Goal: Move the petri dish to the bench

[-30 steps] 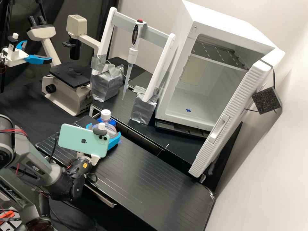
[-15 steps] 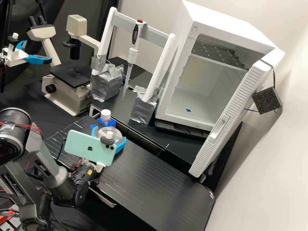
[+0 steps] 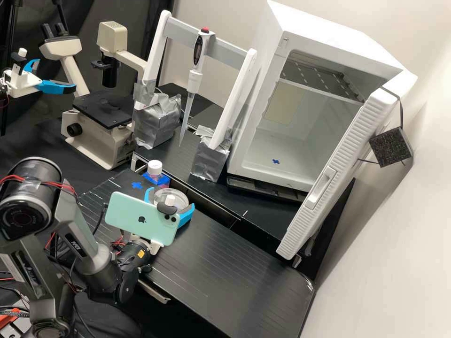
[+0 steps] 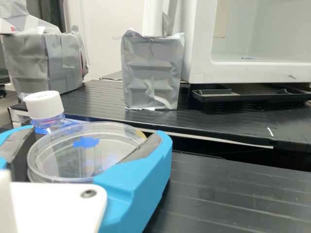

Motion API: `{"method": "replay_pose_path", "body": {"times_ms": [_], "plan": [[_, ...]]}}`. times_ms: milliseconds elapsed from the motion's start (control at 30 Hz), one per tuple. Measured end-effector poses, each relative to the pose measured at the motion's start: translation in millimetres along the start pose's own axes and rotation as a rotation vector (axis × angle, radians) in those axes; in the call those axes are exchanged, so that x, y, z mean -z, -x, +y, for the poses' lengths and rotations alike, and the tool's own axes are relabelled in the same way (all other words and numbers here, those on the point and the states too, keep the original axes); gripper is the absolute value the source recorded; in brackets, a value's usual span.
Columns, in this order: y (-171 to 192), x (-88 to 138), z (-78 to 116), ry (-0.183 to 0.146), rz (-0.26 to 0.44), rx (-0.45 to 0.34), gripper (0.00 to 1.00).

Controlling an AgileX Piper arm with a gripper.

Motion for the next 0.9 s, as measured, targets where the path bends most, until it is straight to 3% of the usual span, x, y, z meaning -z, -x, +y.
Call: {"method": "replay_pose_path", "body": {"times_ms": [100,133,533,700,800,900], "plan": [[0,-1,0.7,0.001,-0.002,0.000,0.00],[-1,-1,0.9,0.001,-0.003,0.001,1.00],[-2,-6,1.6,0.004,-0.015,-0.004,1.00],[2,0,5.4,0.040,-0.026,-0.032,1.00],[8,10,7.9,0.042,-0.041,-0.061,1.00],[13,25,10.6,0.067,-0.023,-0.104,1.00]]}}
